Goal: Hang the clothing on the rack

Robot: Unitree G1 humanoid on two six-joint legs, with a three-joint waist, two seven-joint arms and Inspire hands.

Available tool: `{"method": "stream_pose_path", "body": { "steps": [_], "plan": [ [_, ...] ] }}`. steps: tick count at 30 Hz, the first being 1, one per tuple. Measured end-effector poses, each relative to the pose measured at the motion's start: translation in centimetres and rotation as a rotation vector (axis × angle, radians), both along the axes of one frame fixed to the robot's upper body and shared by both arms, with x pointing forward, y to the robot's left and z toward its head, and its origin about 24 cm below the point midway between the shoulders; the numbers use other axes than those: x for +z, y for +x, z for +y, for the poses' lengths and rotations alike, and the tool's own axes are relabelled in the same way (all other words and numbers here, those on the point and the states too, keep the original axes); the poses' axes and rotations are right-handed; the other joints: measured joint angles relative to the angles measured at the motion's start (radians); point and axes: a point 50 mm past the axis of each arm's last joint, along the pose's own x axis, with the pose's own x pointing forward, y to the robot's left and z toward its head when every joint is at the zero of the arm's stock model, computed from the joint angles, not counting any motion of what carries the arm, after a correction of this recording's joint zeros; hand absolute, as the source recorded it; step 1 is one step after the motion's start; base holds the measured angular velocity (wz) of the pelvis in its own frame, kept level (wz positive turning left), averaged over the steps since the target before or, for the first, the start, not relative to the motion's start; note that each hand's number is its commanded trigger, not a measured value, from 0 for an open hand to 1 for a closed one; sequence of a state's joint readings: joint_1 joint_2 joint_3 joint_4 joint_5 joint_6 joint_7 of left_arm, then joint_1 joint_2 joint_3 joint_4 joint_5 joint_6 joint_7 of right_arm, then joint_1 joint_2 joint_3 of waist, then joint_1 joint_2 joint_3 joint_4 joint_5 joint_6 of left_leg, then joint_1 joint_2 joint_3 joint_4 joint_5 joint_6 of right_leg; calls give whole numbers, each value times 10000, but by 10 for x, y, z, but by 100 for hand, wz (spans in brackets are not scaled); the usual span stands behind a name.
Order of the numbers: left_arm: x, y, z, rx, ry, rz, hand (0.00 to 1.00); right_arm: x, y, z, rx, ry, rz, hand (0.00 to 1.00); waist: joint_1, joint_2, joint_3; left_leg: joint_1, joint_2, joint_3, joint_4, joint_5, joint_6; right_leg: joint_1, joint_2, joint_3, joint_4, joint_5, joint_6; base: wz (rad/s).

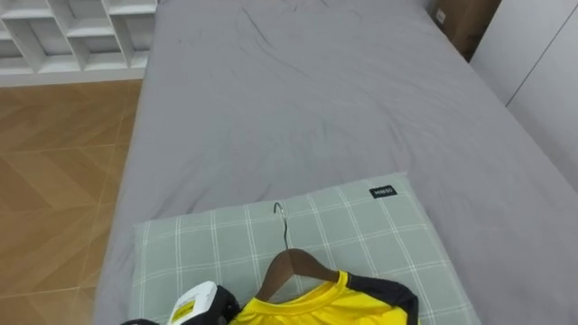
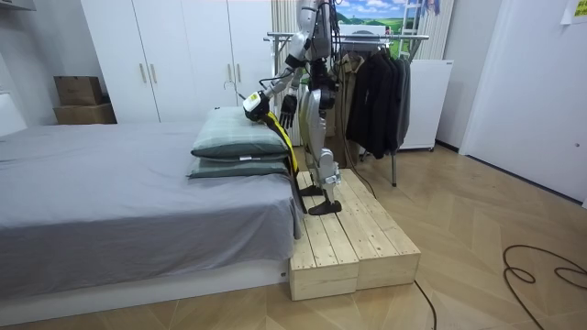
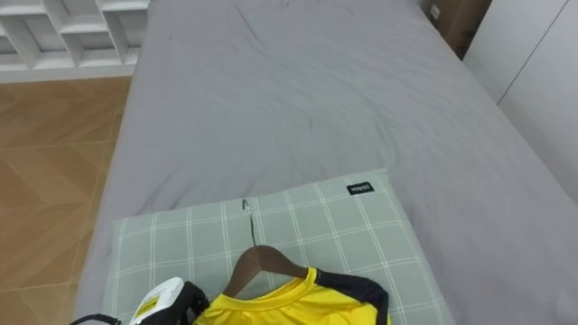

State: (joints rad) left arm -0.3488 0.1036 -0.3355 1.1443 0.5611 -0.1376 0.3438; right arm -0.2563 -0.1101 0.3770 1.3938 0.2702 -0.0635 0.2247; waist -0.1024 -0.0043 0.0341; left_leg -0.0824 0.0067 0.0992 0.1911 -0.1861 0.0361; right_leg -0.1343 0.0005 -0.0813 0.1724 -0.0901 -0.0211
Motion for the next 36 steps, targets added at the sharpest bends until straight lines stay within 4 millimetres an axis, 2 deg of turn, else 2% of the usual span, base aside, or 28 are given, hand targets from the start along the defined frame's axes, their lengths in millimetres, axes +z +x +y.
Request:
{"method": "stream_pose_path", "body": {
  "steps": [3, 8, 10, 15, 19, 24, 28, 36],
  "plan": [
    [2, 0, 1, 94, 6, -292, 100, 0, 0, -1, -85, -18, -8, 0, -2, 17, -11, 84, 0, -55, 13, 0, 0, 120, -2, -25, -22, -1, 0, 2],
    [3, -2, 3, 253, -230, -536, 100, -1, -5, -7, -520, 11, 29, 0, 16, 121, -79, 172, -8, -199, 80, 0, 0, 280, -7, -111, -47, -2, 0, 7],
    [4, -5, 6, 327, -296, -652, 100, -3, -12, -13, -839, -21, 121, 0, 93, 220, -137, 325, -4, -199, 71, -1, -2, 456, -2, -116, -82, -3, 0, 0],
    [9, -6, 9, 514, -543, -1124, 100, -9, -32, -17, -1269, 12, 552, 0, 195, 315, -199, 792, -4, -272, -131, -9, -7, 916, 12, -172, -207, -4, 0, 4],
    [18, -4, 6, 406, -724, -1683, 100, -10, -41, -20, -1386, 114, 761, 0, 251, 349, -240, 968, -18, -275, -241, -13, -10, 1023, 9, -163, -206, -8, 7, 0],
    [29, -5, 3, 318, -1015, -2410, 100, -13, -52, -25, -1767, 96, 1002, 0, 166, 352, -242, 1148, -42, -464, -227, -13, -10, 1282, -4, -295, -235, -41, 32, 9],
    [31, -5, 4, 319, -1082, -2559, 100, -14, -60, -28, -2460, 267, 1086, 0, 179, 358, -248, 1300, -36, -476, -244, -13, -12, 1431, -4, -340, -234, -81, 24, 2],
    [38, -6, 3, 430, -1495, -2952, 100, -14, -63, -30, -3015, 387, 1068, 0, 198, 359, -249, 1481, -40, -456, -279, -13, -13, 1578, -7, -288, -220, -156, 29, 0]
  ]
}}
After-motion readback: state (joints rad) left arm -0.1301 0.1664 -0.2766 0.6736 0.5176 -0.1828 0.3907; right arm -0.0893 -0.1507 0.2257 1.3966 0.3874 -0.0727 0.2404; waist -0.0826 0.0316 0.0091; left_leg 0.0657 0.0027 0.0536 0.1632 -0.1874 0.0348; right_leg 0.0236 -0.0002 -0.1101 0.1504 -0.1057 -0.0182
